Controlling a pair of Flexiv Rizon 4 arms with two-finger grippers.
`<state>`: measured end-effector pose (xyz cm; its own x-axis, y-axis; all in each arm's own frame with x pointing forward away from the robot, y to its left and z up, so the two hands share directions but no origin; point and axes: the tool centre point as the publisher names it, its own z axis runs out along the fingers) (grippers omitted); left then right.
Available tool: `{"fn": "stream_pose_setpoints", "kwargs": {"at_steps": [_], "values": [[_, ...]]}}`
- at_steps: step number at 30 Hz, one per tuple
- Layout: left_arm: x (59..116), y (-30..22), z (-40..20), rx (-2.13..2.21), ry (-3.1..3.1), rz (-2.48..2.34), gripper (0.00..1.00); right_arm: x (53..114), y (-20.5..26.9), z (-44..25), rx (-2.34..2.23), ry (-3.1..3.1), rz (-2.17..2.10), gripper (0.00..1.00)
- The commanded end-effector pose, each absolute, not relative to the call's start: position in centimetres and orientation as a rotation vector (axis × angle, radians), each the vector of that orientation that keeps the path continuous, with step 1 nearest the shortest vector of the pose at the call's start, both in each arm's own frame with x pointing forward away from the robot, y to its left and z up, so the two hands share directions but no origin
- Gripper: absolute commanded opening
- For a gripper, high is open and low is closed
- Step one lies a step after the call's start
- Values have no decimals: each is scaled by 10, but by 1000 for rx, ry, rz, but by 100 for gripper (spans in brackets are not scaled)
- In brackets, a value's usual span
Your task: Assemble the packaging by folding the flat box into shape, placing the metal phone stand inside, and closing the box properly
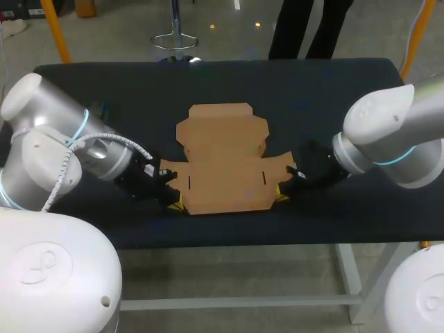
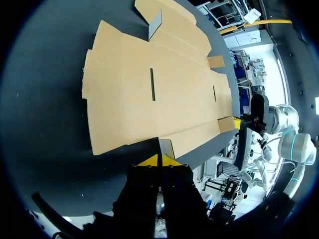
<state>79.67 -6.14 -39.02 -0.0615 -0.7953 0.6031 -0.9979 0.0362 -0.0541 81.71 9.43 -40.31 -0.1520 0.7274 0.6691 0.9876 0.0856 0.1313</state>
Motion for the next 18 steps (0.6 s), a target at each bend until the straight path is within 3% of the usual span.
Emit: {"fn": "stream_pose_setpoints", "kwargs": {"at_steps": [1, 18], "values": [[798, -66, -387, 1817, -1924, 644, 0, 816, 97, -402, -1696, -1945, -789, 0], [799, -87, -385, 1781, -1987, 616, 0, 815, 106, -399, -1709, -2008, -771, 0]]}}
